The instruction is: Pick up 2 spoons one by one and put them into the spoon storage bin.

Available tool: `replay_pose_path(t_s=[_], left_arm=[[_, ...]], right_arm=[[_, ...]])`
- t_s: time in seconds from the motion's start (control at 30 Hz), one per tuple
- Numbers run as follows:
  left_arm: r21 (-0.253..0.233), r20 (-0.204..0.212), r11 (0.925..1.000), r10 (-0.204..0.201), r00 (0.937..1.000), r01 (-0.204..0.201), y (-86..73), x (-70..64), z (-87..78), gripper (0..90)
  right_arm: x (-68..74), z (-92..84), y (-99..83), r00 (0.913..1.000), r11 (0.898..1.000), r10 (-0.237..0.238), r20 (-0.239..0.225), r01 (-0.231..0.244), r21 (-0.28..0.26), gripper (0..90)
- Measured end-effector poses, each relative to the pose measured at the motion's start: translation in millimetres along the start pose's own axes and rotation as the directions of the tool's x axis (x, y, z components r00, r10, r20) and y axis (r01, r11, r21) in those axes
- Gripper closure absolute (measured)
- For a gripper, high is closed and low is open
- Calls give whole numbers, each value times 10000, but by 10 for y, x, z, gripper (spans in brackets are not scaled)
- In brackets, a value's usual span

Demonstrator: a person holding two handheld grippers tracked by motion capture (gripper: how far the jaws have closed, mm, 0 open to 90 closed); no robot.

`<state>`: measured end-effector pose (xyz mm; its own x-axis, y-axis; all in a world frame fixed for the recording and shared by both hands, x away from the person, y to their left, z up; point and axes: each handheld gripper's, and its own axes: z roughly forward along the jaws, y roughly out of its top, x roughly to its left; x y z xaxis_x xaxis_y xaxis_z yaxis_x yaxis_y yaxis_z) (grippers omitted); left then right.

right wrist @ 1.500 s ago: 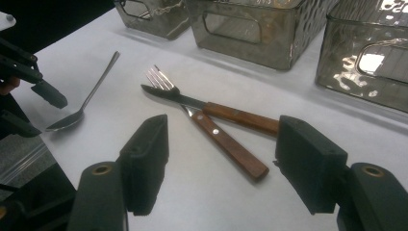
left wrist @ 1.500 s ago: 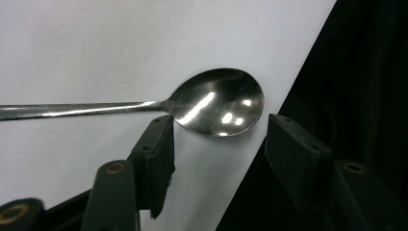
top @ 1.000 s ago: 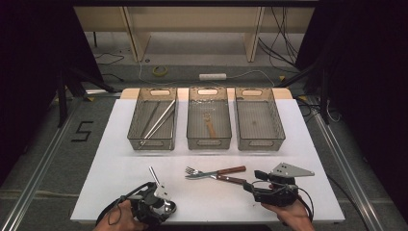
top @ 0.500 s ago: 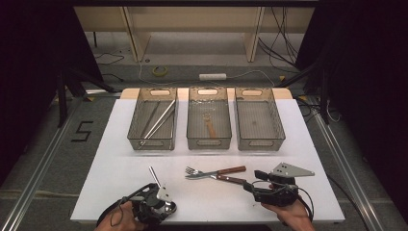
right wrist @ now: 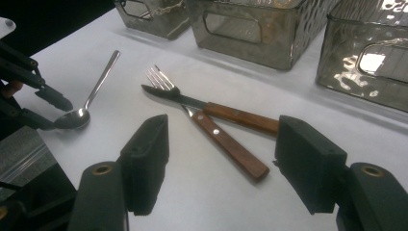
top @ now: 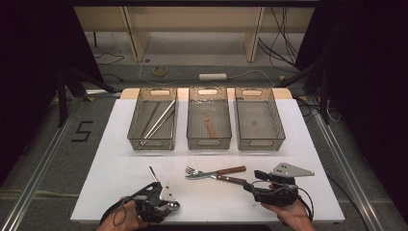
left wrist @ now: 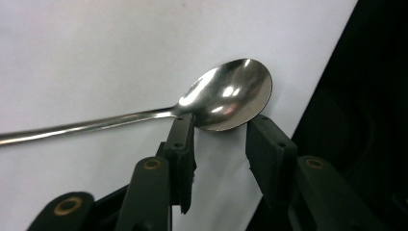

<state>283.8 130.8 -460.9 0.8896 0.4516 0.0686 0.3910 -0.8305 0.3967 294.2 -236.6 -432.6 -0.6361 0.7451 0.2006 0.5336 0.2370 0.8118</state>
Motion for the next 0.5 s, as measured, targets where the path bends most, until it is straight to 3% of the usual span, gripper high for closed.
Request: replay_pose_path(t_s=[0.1, 0.3, 0.5], left_arm=[[-171, -139, 9998, 85, 9999, -87, 20, 23, -1, 611], [-174, -365, 9975, 671, 9971, -678, 83, 38, 47, 571], [63, -196, 9902, 1393, 9901, -1392, 165, 53, 117, 544]], right_arm=[[-1, 1, 0, 10000, 10000, 12, -14, -12, -4, 376], [-3, 6, -2, 10000, 10000, 36, -44, -35, 12, 376], [-4, 13, -3, 10000, 10000, 58, -47, -58, 20, 377]])
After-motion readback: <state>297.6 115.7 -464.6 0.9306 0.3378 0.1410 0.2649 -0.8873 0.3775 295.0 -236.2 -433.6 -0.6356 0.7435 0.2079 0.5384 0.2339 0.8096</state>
